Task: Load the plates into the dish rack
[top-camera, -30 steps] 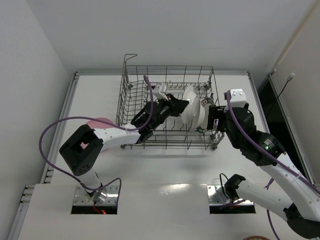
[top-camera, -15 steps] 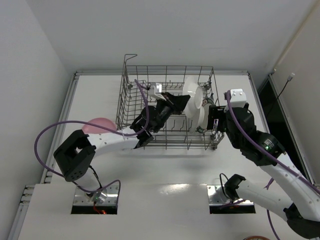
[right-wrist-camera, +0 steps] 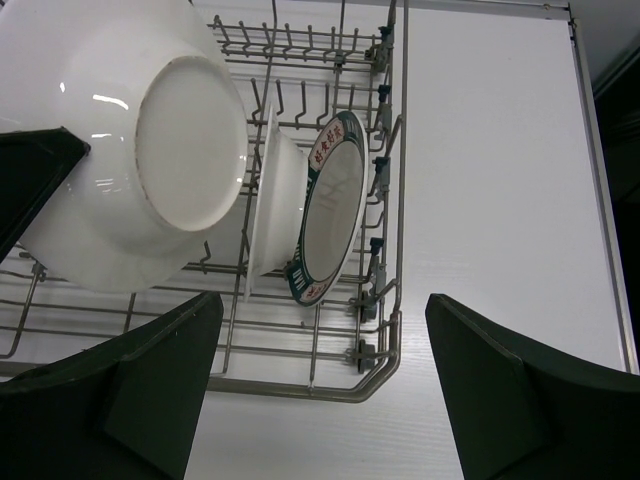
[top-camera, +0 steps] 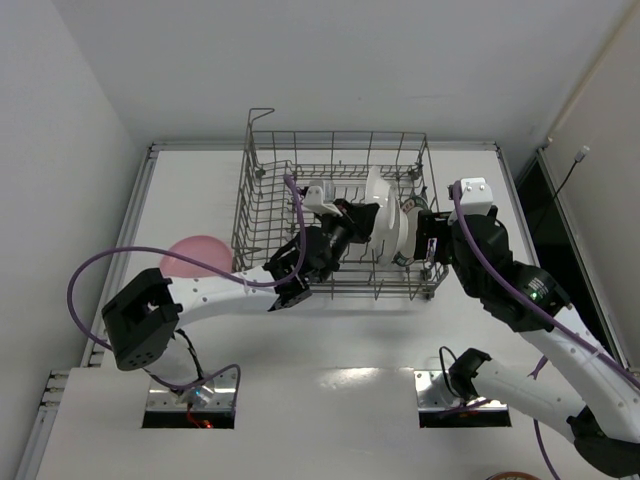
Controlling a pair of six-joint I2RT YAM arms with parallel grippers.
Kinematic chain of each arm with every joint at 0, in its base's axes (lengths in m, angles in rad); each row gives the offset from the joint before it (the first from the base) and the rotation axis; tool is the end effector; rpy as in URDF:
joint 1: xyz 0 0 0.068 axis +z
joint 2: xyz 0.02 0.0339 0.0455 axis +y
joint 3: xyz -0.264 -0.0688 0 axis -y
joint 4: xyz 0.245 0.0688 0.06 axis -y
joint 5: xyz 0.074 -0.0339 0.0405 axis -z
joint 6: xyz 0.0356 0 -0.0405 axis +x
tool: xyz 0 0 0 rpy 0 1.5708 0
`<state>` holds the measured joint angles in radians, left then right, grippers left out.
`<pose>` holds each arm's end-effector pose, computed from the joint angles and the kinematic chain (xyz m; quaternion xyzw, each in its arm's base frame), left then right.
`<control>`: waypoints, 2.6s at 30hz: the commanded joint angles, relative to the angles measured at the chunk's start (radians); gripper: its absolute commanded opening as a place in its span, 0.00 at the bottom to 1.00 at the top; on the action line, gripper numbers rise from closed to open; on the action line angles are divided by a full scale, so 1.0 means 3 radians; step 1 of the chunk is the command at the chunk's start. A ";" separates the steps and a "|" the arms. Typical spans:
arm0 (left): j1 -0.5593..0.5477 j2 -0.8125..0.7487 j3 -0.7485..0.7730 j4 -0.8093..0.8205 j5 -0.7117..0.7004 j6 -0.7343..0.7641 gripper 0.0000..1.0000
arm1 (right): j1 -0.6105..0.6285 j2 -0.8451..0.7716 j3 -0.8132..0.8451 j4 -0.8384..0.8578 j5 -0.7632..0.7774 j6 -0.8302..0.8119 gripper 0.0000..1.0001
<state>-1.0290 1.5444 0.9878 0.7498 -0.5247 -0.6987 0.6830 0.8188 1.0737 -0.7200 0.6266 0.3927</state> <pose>0.1987 -0.2955 0.3190 -0.0966 0.6384 -0.4598 0.6096 0.1323 0.0807 0.3800 0.0430 0.8245 0.0307 0.5634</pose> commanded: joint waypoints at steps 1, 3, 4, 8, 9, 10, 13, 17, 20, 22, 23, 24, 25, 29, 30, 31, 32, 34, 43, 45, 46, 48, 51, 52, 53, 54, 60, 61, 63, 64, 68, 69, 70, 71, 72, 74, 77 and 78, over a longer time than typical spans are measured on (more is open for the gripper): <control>-0.0032 -0.0229 0.0118 0.0354 -0.0225 0.0039 0.00 | -0.0006 -0.0019 -0.0015 0.0043 0.0013 -0.0005 0.81; -0.0067 -0.0229 0.0118 0.0242 -0.0388 -0.0038 0.00 | -0.0006 0.0016 -0.0015 0.0043 -0.0018 -0.0005 0.81; -0.0067 -0.0229 0.0118 0.0201 -0.0419 -0.0069 0.00 | -0.0006 0.0016 -0.0015 0.0043 -0.0018 -0.0005 0.81; -0.0067 -0.0086 0.0118 0.0129 -0.0455 -0.0141 0.00 | -0.0006 -0.0014 -0.0015 0.0043 -0.0048 -0.0005 0.81; -0.0067 -0.0020 0.0118 0.0129 -0.0455 -0.0171 0.00 | -0.0006 -0.0014 -0.0015 0.0043 -0.0048 -0.0005 0.81; -0.0067 0.0016 0.0118 0.0129 -0.0455 -0.0212 0.00 | -0.0006 -0.0014 -0.0015 0.0043 -0.0048 -0.0005 0.81; -0.0067 0.0133 0.0118 0.0129 -0.0378 -0.0253 0.00 | -0.0006 -0.0045 -0.0015 0.0043 -0.0048 -0.0005 0.81; -0.0067 0.0221 0.0179 0.0190 -0.0255 -0.0289 0.00 | -0.0006 -0.0075 -0.0015 0.0012 0.0013 -0.0005 0.81; -0.0067 0.0262 0.0250 0.0150 -0.0209 -0.0360 0.00 | -0.0006 -0.0106 -0.0046 0.0012 0.0013 -0.0005 0.81; -0.0067 0.0308 0.0347 -0.0029 -0.0209 -0.0406 0.00 | -0.0006 -0.0106 -0.0046 0.0012 0.0013 -0.0005 0.81; -0.0067 0.0343 0.0393 -0.0156 -0.0270 -0.0498 0.00 | -0.0006 -0.0106 -0.0046 0.0012 0.0013 -0.0005 0.81; -0.0067 0.0379 0.0475 -0.0345 -0.0347 -0.0499 0.00 | -0.0006 -0.0106 -0.0046 0.0012 0.0013 -0.0005 0.81; -0.0067 0.0379 0.0511 -0.0438 -0.0378 -0.0585 0.00 | -0.0006 -0.0106 -0.0046 0.0012 0.0013 -0.0005 0.81; -0.0067 0.0507 0.0736 -0.0837 -0.0439 -0.0616 0.03 | -0.0006 -0.0106 -0.0046 0.0012 0.0013 -0.0005 0.81; -0.0067 0.0507 0.0792 -0.0918 -0.0439 -0.0652 0.04 | -0.0006 -0.0106 -0.0046 0.0012 0.0013 -0.0005 0.81; -0.0067 0.0558 0.0904 -0.1081 -0.0439 -0.0652 0.05 | -0.0006 -0.0106 -0.0046 0.0012 0.0013 -0.0005 0.81; -0.0067 0.0619 0.0976 -0.1184 -0.0480 -0.0652 0.07 | -0.0006 -0.0106 -0.0046 0.0012 0.0013 -0.0005 0.81; -0.0067 0.0681 0.1165 -0.1490 -0.0511 -0.0713 0.08 | -0.0006 -0.0106 -0.0046 0.0012 0.0013 -0.0005 0.81; -0.0067 0.0727 0.1278 -0.1936 -0.0577 -0.0780 0.15 | -0.0006 -0.0076 -0.0015 0.0012 0.0013 -0.0005 0.81; -0.0067 0.0651 0.1248 -0.1983 -0.0577 -0.0780 0.26 | -0.0006 -0.0076 -0.0015 0.0012 0.0013 -0.0005 0.81; -0.0067 0.0650 0.1207 -0.1983 -0.0608 -0.0780 0.32 | -0.0006 -0.0076 -0.0015 0.0012 0.0013 -0.0005 0.81; -0.0067 0.0589 0.1161 -0.2019 -0.0608 -0.0780 0.42 | -0.0006 -0.0076 -0.0015 0.0043 -0.0022 -0.0005 0.81; -0.0067 0.0559 0.1115 -0.2019 -0.0608 -0.0780 0.70 | -0.0006 -0.0076 -0.0015 0.0043 -0.0023 -0.0005 0.81; -0.0067 0.0558 0.1115 -0.2019 -0.0608 -0.0750 0.77 | -0.0006 -0.0076 -0.0015 0.0043 -0.0023 -0.0005 0.81; -0.0067 0.0558 0.1115 -0.2019 -0.0573 -0.0719 0.83 | -0.0006 -0.0045 -0.0015 0.0043 -0.0023 -0.0005 0.81; -0.0067 0.0518 0.1115 -0.2019 -0.0532 -0.0678 0.85 | -0.0006 -0.0045 -0.0015 0.0043 -0.0023 -0.0005 0.81; -0.0098 0.0196 0.1339 -0.2125 -0.0510 -0.0162 0.88 | -0.0006 -0.0045 0.0015 0.0012 -0.0023 -0.0005 0.81; -0.0098 0.0028 0.1380 -0.2283 -0.0693 0.0026 0.88 | -0.0006 -0.0045 0.0016 -0.0018 -0.0023 -0.0005 0.81; -0.0098 -0.0167 0.1381 -0.2477 -0.0909 0.0211 0.89 | -0.0006 -0.0076 0.0016 -0.0018 -0.0023 -0.0005 0.81; -0.0098 -0.0264 0.1381 -0.2610 -0.1031 0.0303 0.91 | -0.0006 -0.0076 0.0016 -0.0018 -0.0023 -0.0005 0.81; 0.0049 -0.0825 0.1366 -0.3535 -0.1813 0.0538 1.00 | -0.0006 -0.0142 -0.0015 -0.0018 -0.0023 -0.0005 0.81; 0.0050 -0.0827 0.1365 -0.3537 -0.1876 0.0539 1.00 | -0.0006 -0.0142 -0.0015 -0.0018 -0.0023 -0.0005 0.81; 0.0232 -0.1015 0.1315 -0.3811 -0.1912 0.0539 1.00 | -0.0006 -0.0142 -0.0015 0.0012 -0.0023 -0.0005 0.81; 0.0356 -0.1103 0.1314 -0.3970 -0.1912 0.0428 1.00 | -0.0006 -0.0142 -0.0015 0.0012 -0.0063 -0.0005 0.81; 0.0737 -0.1362 0.1218 -0.4316 -0.1856 0.0239 1.00 | -0.0006 -0.0112 -0.0015 0.0048 -0.0064 -0.0005 0.81; 0.0867 -0.1445 0.1075 -0.4370 -0.1764 0.0197 1.00 | -0.0006 -0.0111 -0.0015 0.0048 -0.0094 -0.0005 0.81; 0.1440 -0.1564 0.0824 -0.4462 -0.1330 0.0120 1.00 | -0.0006 -0.0111 -0.0015 0.0079 -0.0094 -0.0005 0.81; 0.1735 -0.1564 0.0793 -0.4503 -0.1223 0.0079 1.00 | -0.0006 -0.0111 -0.0015 0.0079 -0.0094 -0.0005 0.81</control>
<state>-0.6277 1.0676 1.2728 -0.4774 -0.9836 -0.6434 0.6830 0.7811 1.0698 -0.7353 0.6064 0.3927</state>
